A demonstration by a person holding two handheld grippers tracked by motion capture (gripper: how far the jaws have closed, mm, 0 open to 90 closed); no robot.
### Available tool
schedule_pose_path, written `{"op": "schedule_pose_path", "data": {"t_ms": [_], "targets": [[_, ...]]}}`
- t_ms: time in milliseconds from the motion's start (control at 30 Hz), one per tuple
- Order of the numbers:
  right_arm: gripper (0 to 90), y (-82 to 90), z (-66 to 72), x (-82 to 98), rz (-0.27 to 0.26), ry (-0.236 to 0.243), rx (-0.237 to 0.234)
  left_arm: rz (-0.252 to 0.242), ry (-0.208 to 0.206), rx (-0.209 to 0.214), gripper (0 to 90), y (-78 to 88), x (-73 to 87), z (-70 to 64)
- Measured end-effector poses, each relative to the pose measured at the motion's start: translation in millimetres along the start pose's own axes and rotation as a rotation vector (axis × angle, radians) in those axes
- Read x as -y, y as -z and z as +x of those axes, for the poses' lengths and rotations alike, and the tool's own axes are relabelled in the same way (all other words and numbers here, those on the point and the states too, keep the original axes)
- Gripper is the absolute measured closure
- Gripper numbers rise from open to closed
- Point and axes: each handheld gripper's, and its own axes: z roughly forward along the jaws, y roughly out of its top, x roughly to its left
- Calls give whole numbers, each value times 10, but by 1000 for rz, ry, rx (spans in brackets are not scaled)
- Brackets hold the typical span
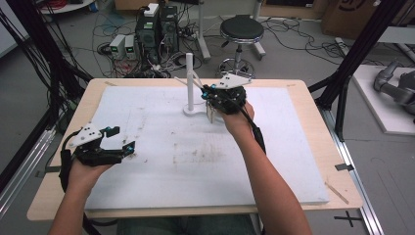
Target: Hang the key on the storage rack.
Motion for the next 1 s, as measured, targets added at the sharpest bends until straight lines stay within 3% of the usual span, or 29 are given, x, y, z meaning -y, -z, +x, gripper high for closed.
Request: {"op": "schedule_pose_path", "data": {"t_ms": [267, 433, 800, 900, 1000], "targets": [[827, -131, -25, -71, 14, 0, 5, 4, 3, -3, 190, 4, 6, 1], [827, -241, -26, -26, 58, -1, 13, 4, 3, -3, 190, 4, 10, 3], [819, -364, -37, 39, 98, 3, 26, 8, 5, -4, 190, 10, 19, 9], [721, -354, -39, 38, 80, -5, 26, 10, 5, -4, 190, 8, 26, 12], [667, -332, -33, 30, 86, 33, 27, 10, 8, -3, 190, 8, 36, 15]]}}
